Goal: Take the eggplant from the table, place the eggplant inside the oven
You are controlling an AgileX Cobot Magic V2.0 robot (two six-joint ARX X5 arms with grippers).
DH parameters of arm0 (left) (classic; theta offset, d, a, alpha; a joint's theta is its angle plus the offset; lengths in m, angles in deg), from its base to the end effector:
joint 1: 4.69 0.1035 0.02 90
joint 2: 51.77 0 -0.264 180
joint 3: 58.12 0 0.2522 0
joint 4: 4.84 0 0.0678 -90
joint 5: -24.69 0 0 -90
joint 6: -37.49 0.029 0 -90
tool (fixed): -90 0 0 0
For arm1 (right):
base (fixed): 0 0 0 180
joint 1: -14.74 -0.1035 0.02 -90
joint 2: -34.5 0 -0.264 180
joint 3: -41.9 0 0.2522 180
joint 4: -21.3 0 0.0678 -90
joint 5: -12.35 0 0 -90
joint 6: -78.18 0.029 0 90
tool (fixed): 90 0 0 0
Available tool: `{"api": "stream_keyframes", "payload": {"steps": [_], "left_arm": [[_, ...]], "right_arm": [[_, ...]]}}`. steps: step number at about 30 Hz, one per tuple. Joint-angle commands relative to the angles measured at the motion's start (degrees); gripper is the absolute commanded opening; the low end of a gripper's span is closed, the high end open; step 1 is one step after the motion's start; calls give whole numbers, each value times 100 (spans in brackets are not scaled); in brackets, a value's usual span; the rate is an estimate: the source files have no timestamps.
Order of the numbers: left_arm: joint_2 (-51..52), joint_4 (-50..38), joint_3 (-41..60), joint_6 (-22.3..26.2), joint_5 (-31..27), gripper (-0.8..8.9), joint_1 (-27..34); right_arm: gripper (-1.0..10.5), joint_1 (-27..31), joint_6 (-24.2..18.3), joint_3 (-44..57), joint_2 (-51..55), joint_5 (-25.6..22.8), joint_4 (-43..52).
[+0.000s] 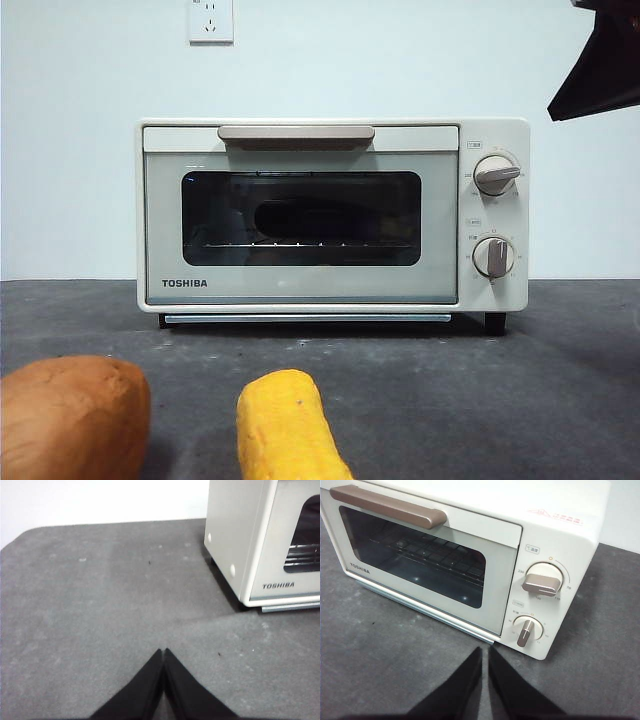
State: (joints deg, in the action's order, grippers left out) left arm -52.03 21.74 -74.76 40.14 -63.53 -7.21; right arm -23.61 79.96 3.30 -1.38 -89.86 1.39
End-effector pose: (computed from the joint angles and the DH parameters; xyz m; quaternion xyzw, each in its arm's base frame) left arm 0.0931 -0.0050 0.1587 0.0236 0.0880 -0.0394 0.9951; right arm 0.1213 0.0882 0.2418 -0.0489 0.1386 0.2215 0.9640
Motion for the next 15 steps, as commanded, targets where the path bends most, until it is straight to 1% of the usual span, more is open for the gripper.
{"api": "stream_keyframes", "payload": {"steps": [1, 15], "left_arm": [[0, -157, 20, 74, 9, 8, 0], [0, -181, 20, 74, 9, 8, 0]], "right_arm": [[3, -46, 37, -31, -26, -24, 59], [3, -46, 37, -31, -22, -24, 57]]}}
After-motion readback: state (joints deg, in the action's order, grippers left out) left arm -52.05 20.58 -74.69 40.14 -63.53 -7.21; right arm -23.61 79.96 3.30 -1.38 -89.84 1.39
